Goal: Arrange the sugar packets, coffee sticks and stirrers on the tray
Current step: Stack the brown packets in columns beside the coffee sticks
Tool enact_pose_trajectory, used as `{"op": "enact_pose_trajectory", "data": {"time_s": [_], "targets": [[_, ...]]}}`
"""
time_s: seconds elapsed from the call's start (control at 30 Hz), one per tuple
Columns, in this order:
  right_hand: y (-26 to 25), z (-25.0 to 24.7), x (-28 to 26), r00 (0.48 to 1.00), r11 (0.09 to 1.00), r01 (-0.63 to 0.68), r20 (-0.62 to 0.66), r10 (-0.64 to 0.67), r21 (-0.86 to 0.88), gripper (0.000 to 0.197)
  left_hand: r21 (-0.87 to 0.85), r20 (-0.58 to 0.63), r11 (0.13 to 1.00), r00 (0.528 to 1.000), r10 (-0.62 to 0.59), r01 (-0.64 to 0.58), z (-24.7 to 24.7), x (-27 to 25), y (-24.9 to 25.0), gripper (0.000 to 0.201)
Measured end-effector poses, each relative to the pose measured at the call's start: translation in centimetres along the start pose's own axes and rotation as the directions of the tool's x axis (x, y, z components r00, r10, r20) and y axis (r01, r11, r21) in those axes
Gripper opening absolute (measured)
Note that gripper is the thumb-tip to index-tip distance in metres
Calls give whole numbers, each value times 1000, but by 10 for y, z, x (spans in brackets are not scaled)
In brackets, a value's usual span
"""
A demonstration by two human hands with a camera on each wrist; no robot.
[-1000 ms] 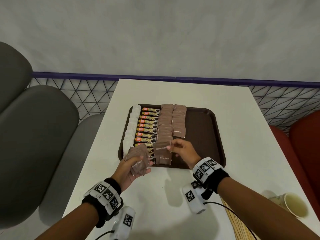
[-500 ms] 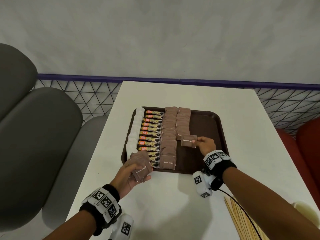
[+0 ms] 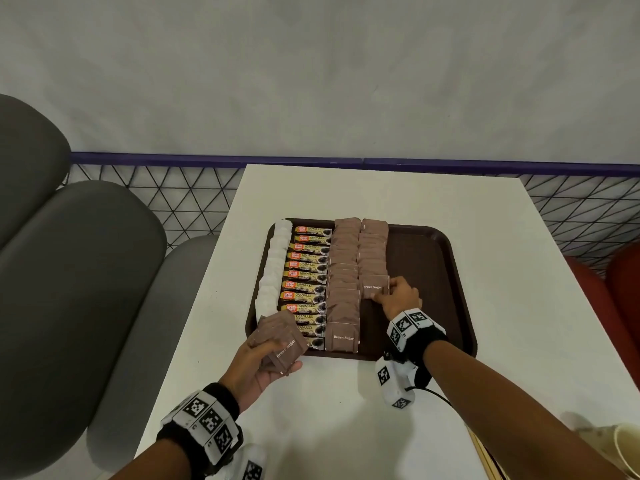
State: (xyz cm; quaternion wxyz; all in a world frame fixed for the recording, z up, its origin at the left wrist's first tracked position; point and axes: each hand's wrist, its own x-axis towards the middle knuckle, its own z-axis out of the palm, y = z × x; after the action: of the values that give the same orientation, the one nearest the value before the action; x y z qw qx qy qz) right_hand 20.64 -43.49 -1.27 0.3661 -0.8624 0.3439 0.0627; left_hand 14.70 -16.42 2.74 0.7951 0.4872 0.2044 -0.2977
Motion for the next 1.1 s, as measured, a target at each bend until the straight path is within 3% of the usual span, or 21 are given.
{"op": "enact_pose_trajectory", "data": {"time_s": [0.13, 0.47, 0.67, 0.77, 0.83, 0.97, 1.03, 1.1], "targets": [[-7, -1, -1, 999, 1000, 17, -40, -17, -1, 38, -14, 19, 1000, 1000, -7, 7, -2, 2, 0, 48], [-3, 3, -3, 985, 998, 65, -159, -67, -16, 56, 51, 27, 999, 999, 18, -19, 1, 1, 1, 39], [-6, 1, -25, 943, 959, 283, -183, -279, -3, 40, 79, 17, 995, 998, 57, -58, 8, -2, 0, 44], [-10, 7, -44, 917, 905, 398, -75, -391, 152, 29, 92, 35, 992, 996, 87, -90, 12, -4, -1, 42], [-15, 8, -61, 891, 850, 376, 108, -442, 370, 25, 90, 38, 990, 993, 108, -111, 14, -5, -2, 41], [-17, 10, -87, 722, 835, 272, 472, -505, 478, 19, 96, 44, 986, 990, 132, -135, 20, -9, -3, 43], [-16, 14, -94, 648, 824, 256, 542, -535, 506, 13, 108, 67, 984, 989, 135, -142, 22, -11, -3, 44], [-15, 17, -96, 622, 808, 257, 549, -558, 530, 18, 100, 80, 985, 988, 136, -143, 22, -12, -4, 44]]}}
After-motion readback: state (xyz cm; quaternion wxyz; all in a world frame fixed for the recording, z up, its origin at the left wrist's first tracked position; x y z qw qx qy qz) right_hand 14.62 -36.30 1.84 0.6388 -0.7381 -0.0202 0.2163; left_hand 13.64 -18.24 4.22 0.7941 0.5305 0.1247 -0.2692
